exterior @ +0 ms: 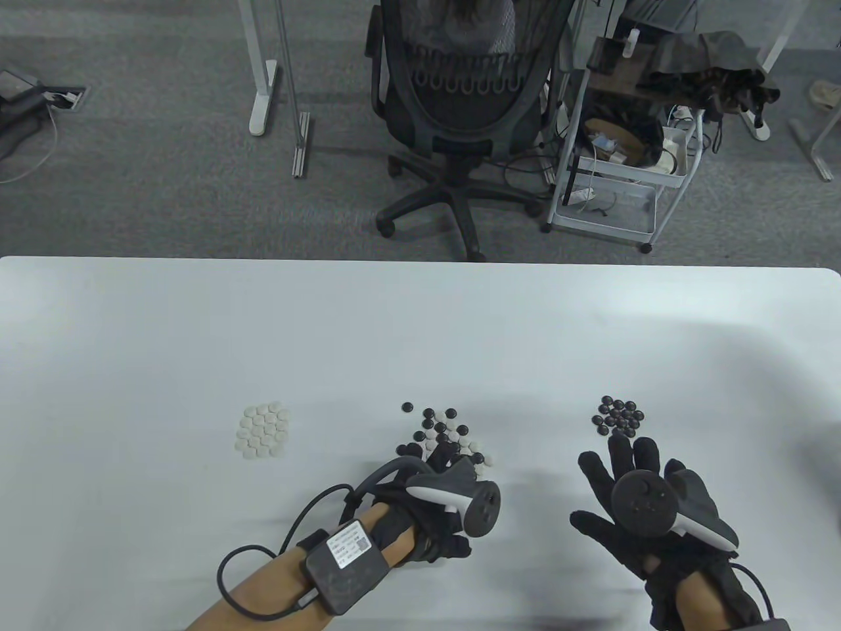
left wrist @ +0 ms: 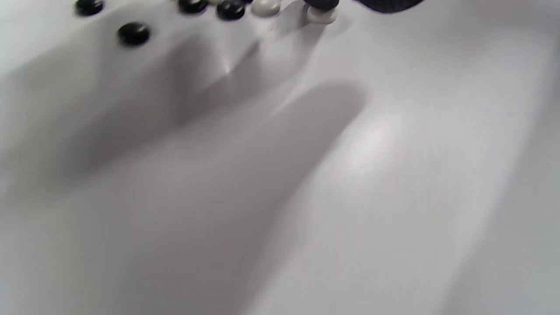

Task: Go stone sorting task

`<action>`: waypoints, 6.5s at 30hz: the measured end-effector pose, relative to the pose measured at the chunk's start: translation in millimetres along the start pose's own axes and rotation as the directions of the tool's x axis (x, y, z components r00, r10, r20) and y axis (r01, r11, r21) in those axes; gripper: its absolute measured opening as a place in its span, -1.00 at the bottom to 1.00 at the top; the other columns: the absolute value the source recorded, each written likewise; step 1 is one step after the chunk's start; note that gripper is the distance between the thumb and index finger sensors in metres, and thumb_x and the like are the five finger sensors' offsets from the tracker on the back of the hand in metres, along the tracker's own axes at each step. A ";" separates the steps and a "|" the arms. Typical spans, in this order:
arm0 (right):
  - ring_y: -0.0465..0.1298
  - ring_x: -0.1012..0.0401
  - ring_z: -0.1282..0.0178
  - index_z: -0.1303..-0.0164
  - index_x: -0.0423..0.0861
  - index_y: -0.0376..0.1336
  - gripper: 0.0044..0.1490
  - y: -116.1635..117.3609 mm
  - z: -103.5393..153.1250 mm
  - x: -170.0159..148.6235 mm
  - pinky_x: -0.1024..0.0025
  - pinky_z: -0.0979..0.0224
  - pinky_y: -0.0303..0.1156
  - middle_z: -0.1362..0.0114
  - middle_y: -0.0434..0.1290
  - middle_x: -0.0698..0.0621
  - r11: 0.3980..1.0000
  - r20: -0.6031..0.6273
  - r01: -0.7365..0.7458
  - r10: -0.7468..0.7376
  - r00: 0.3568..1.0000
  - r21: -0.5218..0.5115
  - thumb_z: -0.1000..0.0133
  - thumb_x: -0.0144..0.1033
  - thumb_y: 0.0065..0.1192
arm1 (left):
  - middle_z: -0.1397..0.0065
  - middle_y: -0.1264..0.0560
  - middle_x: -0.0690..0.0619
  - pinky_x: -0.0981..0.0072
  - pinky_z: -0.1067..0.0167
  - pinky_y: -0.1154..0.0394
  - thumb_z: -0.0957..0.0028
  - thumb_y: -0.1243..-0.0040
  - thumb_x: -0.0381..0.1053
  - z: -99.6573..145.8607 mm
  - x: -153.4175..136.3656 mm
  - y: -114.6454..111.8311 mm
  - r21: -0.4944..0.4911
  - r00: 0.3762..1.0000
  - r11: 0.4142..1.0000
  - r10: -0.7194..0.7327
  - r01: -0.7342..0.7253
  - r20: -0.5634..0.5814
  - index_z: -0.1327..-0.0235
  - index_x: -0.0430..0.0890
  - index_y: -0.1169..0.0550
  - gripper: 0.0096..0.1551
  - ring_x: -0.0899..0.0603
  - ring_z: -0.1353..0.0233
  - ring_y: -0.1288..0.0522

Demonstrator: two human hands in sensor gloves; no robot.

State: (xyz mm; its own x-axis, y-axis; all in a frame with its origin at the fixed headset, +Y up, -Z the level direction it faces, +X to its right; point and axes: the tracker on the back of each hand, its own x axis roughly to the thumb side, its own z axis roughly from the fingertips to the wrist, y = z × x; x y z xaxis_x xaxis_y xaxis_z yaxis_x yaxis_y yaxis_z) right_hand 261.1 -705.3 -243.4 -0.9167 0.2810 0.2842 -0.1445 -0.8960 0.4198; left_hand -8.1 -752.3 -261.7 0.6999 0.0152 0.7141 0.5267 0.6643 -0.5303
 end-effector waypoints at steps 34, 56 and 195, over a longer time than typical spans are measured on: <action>-0.58 -0.42 -0.44 -0.71 -0.21 -0.36 0.10 0.9 -0.3 5.3 -0.58 -0.21 -0.54 -0.59 -0.57 -0.47 1.000 -0.008 -0.026 0.026 1.000 0.008 -0.22 0.18 -0.14 | -0.49 0.68 -0.44 -0.72 -0.20 0.53 -0.16 0.39 0.19 92.9 -191.4 -112.0 0.109 0.733 0.922 0.364 -0.372 -0.574 -0.70 0.06 0.18 -0.17 -0.59 -0.40 0.68; -0.58 -0.42 -0.44 -0.71 -0.21 -0.35 0.09 -1.1 2.5 3.9 -0.58 -0.21 -0.54 -0.59 -0.56 -0.47 1.000 -0.006 -0.016 0.016 1.000 -0.001 -0.22 0.17 -0.14 | -0.58 0.56 -0.42 -0.73 -0.19 0.45 -0.26 0.26 0.21 17.1 -32.4 16.2 -0.014 0.986 0.988 0.153 -0.154 -0.073 -0.73 0.06 -0.20 -0.27 -0.61 -0.42 0.60; -0.56 -0.38 -0.49 -0.61 0.00 0.14 -0.17 -53.2 -221.6 -44.8 -0.63 -0.29 -0.49 -0.67 -0.46 -0.33 0.924 -0.476 0.213 -0.040 0.879 0.317 -0.19 0.18 -0.20 | -0.64 0.51 -0.54 -0.76 -0.20 0.43 -0.31 0.24 0.25 180.8 -130.5 -114.8 0.696 0.880 0.703 0.413 -0.146 -0.233 -0.74 -0.20 0.20 -0.05 -0.65 -0.46 0.55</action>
State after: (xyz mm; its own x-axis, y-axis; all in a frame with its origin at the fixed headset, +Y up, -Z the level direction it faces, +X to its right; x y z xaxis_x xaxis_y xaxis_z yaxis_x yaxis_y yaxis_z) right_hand 227.3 -746.4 -469.5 -0.9770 0.1189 -0.1769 -0.2109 -0.6588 0.7221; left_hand -247.1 -695.5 -211.4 0.9461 0.1139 0.3031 -0.0675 0.9849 -0.1596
